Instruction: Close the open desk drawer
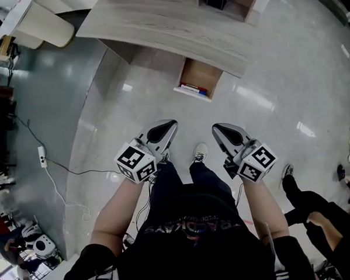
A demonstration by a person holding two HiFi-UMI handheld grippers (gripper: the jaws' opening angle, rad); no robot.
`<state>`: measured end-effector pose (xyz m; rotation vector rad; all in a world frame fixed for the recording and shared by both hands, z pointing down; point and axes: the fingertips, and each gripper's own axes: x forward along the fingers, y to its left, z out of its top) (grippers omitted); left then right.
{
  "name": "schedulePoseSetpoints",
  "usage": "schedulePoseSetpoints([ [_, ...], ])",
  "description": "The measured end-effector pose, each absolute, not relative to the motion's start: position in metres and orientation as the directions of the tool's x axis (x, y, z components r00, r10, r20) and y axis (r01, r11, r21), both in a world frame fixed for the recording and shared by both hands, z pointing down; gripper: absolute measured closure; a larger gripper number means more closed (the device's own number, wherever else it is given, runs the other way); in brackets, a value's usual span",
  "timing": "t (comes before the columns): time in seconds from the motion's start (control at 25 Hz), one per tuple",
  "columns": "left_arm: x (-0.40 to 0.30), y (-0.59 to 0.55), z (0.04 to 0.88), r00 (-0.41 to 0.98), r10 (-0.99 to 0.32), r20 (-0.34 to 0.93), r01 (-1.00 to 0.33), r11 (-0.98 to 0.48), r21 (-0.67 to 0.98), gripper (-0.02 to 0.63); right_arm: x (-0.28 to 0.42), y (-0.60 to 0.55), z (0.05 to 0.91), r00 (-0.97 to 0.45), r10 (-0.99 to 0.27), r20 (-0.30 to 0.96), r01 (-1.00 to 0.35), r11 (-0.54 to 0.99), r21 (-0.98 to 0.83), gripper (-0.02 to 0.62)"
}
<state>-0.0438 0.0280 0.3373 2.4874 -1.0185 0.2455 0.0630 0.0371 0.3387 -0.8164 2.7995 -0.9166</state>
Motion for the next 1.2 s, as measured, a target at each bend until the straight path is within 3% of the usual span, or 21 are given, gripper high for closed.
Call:
schedulePoseSetpoints([
  [0.52,-0.06,-0.001,0.393,0.728,-0.564,0.39,-0.679,-0.667,0.306,0.595,0.07,0.021,0.383,-0.748,-0.638,0.183,-0.62,0.573,-0.536,0.568],
  [0.68,-0.082,-0.024,0.428,0.726,-0.542,0.424,-0.673,-0.687,0.275,0.594,0.06,0.004,0.428,-0.696,-0.676,0.241,-0.671,0.494,-0.552,0.5],
  [0.88,-0.091,-0.043,0.461,0.72,-0.526,0.453,-0.663,-0.714,0.224,0.59,0.071,-0.008,0.479,-0.612,-0.706,0.355,-0.766,0.42,-0.486,0.479],
  [1.2,-0.115,-0.063,0.533,0.686,-0.523,0.506,-0.666,-0.732,0.147,0.445,0.072,-0.019,0.565,-0.518,-0.696,0.498,-0.851,0.361,-0.38,0.434],
])
